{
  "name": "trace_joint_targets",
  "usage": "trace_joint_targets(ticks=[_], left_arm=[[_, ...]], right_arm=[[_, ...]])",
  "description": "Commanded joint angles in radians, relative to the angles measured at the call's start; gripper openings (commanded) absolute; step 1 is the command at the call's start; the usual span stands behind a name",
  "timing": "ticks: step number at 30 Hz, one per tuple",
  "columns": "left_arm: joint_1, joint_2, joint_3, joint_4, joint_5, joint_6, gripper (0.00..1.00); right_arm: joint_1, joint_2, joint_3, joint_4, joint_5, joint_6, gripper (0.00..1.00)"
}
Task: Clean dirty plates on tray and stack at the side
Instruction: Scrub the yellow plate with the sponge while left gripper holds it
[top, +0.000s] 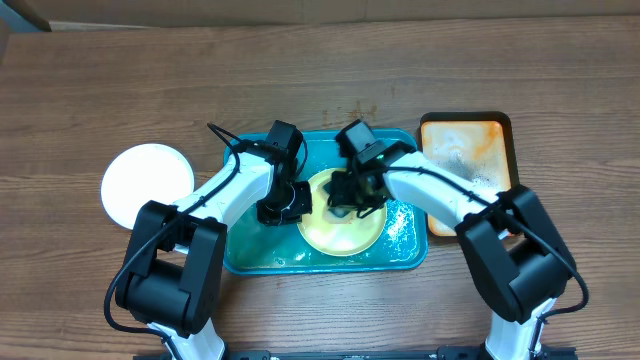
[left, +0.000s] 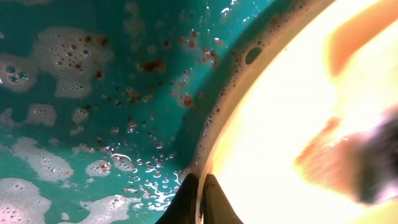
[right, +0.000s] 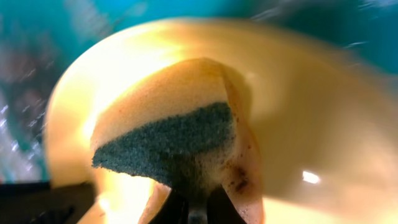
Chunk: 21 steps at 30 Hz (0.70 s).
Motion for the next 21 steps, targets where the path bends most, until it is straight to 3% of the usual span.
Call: trace_joint_targets(ticks=[1,9,15,21], left_arm=[[-0.003,0.014,-0.02,-0.014,-0.021,-0.003,0.04],[-0.003,0.014,-0.02,-0.017,-0.021,-0.003,0.04],[-0.003,0.014,-0.02,-0.022,-0.021,-0.003,0.04],[-0.008,0.014,-0.02,-0.021,-0.022,-0.003,0.04]], right_arm=[[-0.058,0.026,-0.022,-0.051,0.175,0.019,0.04],[-0.037,0.026,-0.022,-0.267,0.161,-0.114,0.04],[-0.044,0.026,-0.021,-0.233,0.397,0.014,0.04],[-0.054,0.024,-0.006,-0.225,0.457,0.162,0.04]])
